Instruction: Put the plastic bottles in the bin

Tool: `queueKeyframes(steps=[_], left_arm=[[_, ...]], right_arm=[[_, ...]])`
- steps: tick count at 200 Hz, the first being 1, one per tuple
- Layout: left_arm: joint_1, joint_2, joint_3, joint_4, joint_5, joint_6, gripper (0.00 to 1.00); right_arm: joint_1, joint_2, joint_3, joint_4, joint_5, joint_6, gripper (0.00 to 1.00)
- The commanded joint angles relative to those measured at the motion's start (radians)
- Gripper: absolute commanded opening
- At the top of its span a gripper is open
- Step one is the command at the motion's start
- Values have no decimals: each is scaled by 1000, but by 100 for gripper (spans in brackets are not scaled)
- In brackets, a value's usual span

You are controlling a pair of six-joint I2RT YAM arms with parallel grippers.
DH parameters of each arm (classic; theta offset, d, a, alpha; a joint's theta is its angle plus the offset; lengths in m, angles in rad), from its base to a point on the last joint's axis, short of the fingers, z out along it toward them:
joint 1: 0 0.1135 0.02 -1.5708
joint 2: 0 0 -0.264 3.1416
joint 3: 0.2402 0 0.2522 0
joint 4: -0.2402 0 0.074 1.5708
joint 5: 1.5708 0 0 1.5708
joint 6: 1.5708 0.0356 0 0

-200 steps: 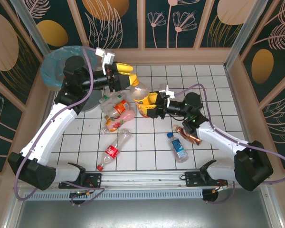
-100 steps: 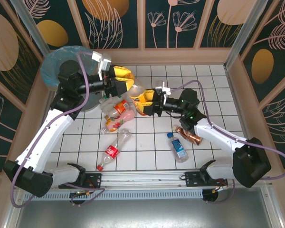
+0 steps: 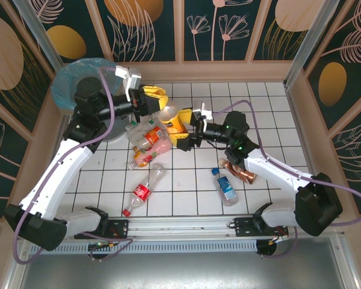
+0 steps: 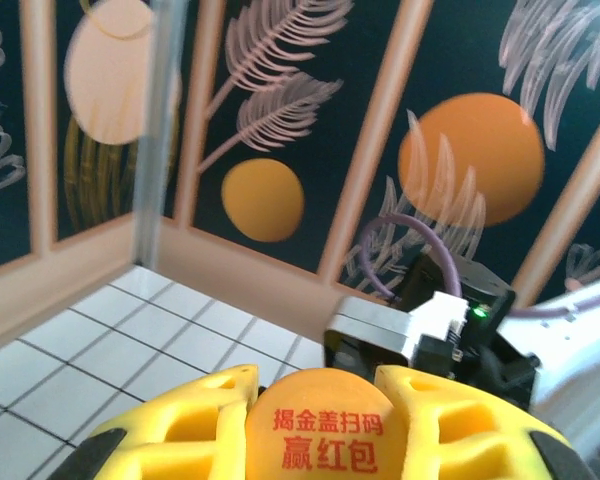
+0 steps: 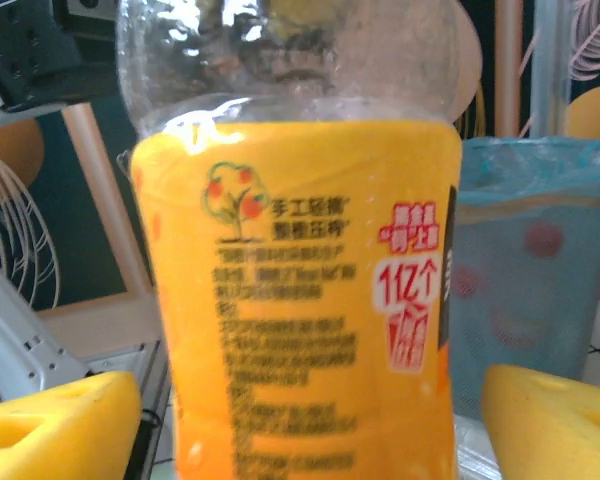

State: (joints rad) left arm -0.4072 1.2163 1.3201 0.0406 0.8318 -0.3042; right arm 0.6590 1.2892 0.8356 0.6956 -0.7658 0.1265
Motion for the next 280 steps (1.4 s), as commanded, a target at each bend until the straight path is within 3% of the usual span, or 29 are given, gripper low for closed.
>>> queueKeyframes(steps=[1, 54, 73, 103, 128, 156, 180, 226, 280], left_arm=[[-6, -46, 32, 2, -218, -3, 0], [3, 6, 249, -184, -985, 120, 0], [57, 59, 339, -222, -1095, 179, 0], [220, 129, 446, -277, -1110, 163, 0], [301, 192, 506, -350, -1119, 176, 0], [379, 228, 453, -361, -1093, 166, 0], [440, 252, 382, -351, -995, 124, 0], [453, 292, 284, -354, -917, 119, 0], [453, 290, 175, -323, -907, 131, 3]], right_arm=[[13, -57, -24, 54, 120, -51, 99], [67, -75, 1, -96, 236, -245, 99], [109, -60, 30, -169, 248, -326, 99], [171, -29, 71, -272, 265, -430, 99], [201, -7, 80, -298, 274, -458, 99], [218, 4, 71, -289, 285, -456, 99], [227, 8, 68, -294, 299, -462, 99], [231, 14, 74, -322, 324, -479, 99], [238, 33, 90, -357, 333, -510, 99]])
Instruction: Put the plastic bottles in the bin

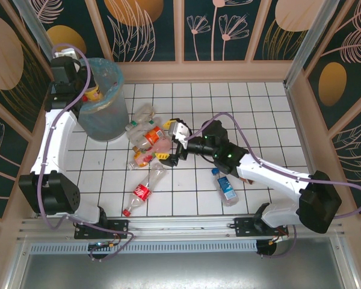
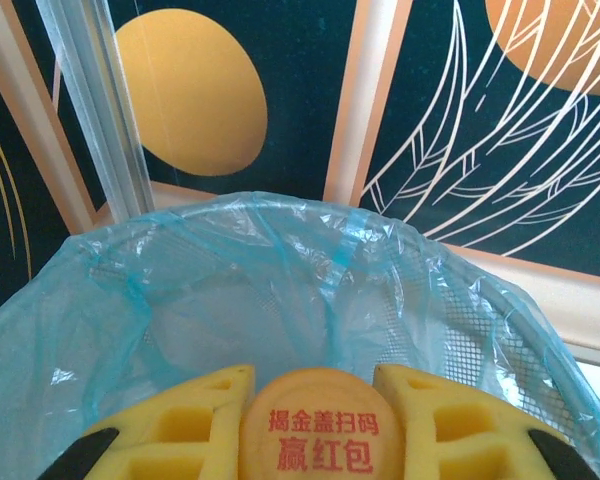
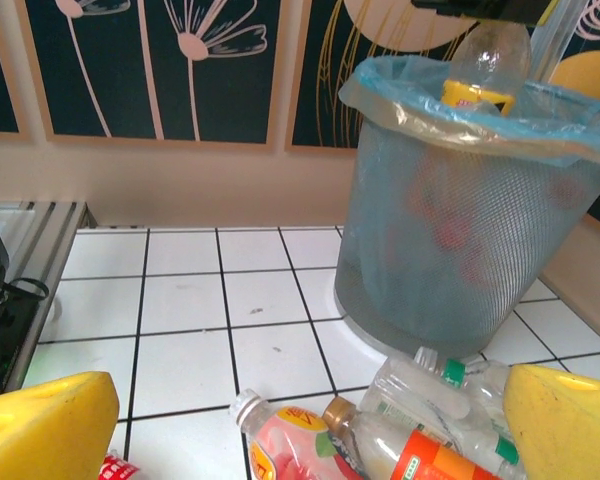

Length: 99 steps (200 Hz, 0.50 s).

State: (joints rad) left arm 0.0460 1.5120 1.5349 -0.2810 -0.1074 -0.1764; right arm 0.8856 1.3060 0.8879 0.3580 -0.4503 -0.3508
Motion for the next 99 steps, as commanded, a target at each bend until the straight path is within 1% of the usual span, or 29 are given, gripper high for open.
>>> queueKeyframes(steps=[1, 19, 35, 44, 56, 79, 99], left_arm=[[0, -6, -40, -2, 33, 3, 3], [0, -4, -60, 9, 36, 2, 10], [0, 0, -66, 9, 35, 5, 11], [0, 6, -67, 5, 36, 11, 9], [-1, 8, -71, -1, 25, 18, 0], [0, -12, -66, -8, 51, 28, 0], [0, -27, -24, -42, 55, 39, 0]], right_arm=[[12, 16, 38, -19, 19, -33, 99], [16, 24, 50, -34, 24, -40, 99], [19, 27, 54, -42, 28, -43, 99], [22, 28, 53, -44, 31, -44, 99], [23, 29, 48, -44, 37, -43, 99], [30, 33, 48, -50, 47, -44, 99], [38, 41, 65, -77, 50, -60, 99]])
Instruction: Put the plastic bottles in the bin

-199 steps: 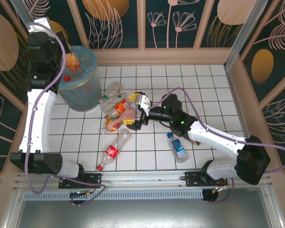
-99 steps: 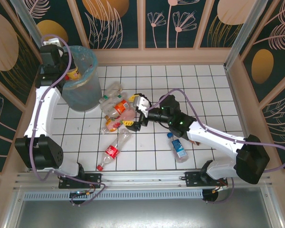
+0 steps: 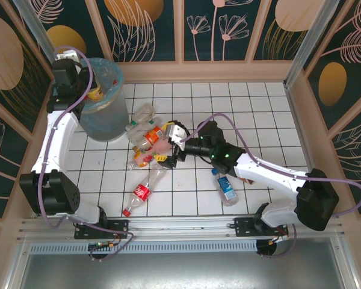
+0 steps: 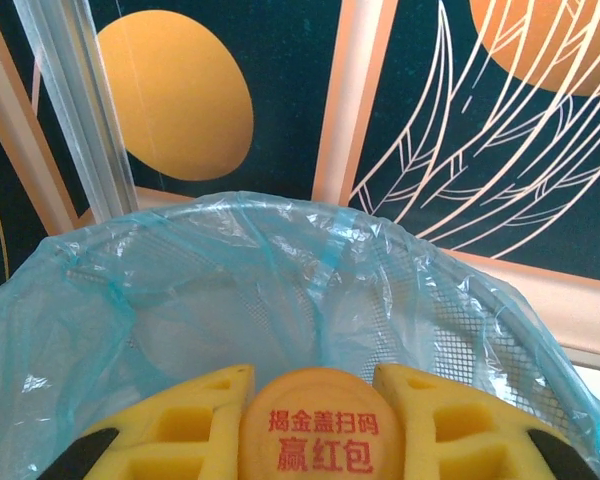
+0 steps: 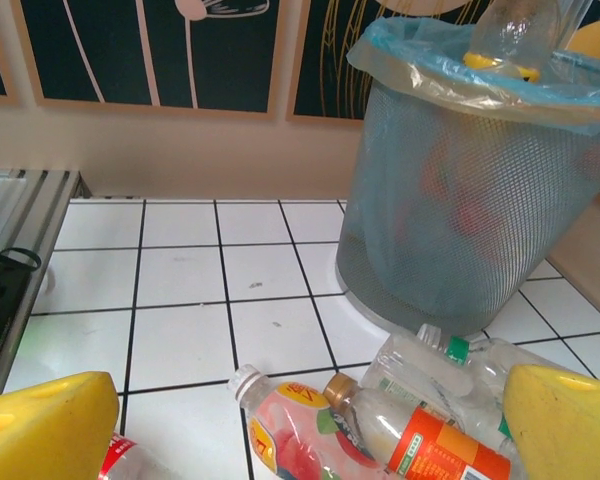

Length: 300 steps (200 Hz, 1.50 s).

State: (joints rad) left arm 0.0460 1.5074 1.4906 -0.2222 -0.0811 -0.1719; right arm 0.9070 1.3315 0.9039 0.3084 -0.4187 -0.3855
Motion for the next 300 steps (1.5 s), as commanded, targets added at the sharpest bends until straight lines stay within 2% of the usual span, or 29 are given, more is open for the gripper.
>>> queueKeyframes(steps=[1, 33, 63, 115, 134, 147, 169, 174, 187, 205, 257, 300], left_arm=[[1, -22, 25, -105, 27, 35, 0], [0, -11, 120, -209, -88, 85, 0], [0, -7, 102, -216, -187, 119, 0], [3, 43, 10, -191, -175, 95, 0], [6, 50, -8, -175, -154, 85, 14], [13, 50, -17, -160, -142, 73, 30], [24, 51, -25, -151, -119, 65, 33], [27, 51, -26, -151, -116, 61, 35], [32, 46, -34, -148, -111, 57, 50], [34, 28, -46, -135, -101, 54, 56], [34, -34, -46, -103, -27, 41, 55], [34, -44, -91, -102, -66, 42, 31]], right_arm=[[17, 15, 50, -29, 17, -26, 99], [24, 32, 70, -63, 28, -62, 99], [29, 51, 72, -67, 28, -74, 99], [37, 48, 67, -94, 35, -89, 99], [38, 37, 57, -99, 43, -87, 99], [40, 30, 54, -100, 47, -87, 99], [42, 29, 50, -100, 57, -84, 99], [44, 29, 52, -100, 58, -84, 99], [47, 29, 53, -98, 61, -84, 99], [49, 32, 54, -100, 61, -84, 99], [53, 47, 74, -115, 69, -96, 99], [54, 54, 77, -112, 73, -98, 99]])
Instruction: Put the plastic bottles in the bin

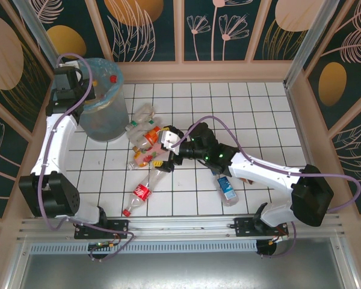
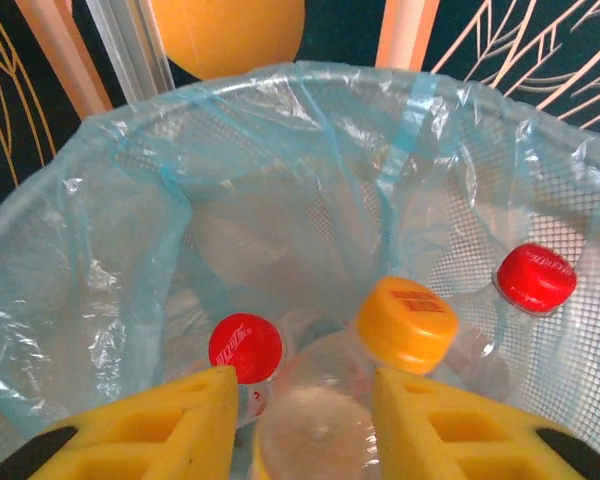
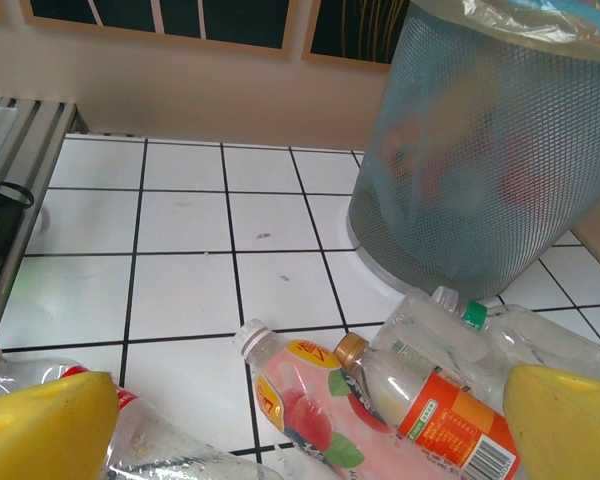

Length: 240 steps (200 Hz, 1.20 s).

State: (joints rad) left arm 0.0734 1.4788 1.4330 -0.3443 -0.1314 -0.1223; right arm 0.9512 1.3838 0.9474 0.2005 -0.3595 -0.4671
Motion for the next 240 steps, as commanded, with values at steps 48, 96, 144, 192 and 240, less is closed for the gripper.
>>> queueKeyframes(steps=[48, 96, 144, 192, 240], left_arm=[[8, -7, -53, 14, -7, -15, 20], [7, 56, 200, -72, 89, -49, 26], [7, 293, 515, -253, 123, -64, 7], [8, 438, 628, -388, 127, -48, 0], [8, 415, 483, -402, 52, -7, 0]], right_arm=[[12, 0, 24, -1, 13, -23, 99], [12, 8, 30, 2, 7, -49, 99], [13, 16, 29, 1, 4, -60, 99], [12, -15, 4, -12, 17, -56, 99], [14, -40, -38, 3, 23, -39, 99]])
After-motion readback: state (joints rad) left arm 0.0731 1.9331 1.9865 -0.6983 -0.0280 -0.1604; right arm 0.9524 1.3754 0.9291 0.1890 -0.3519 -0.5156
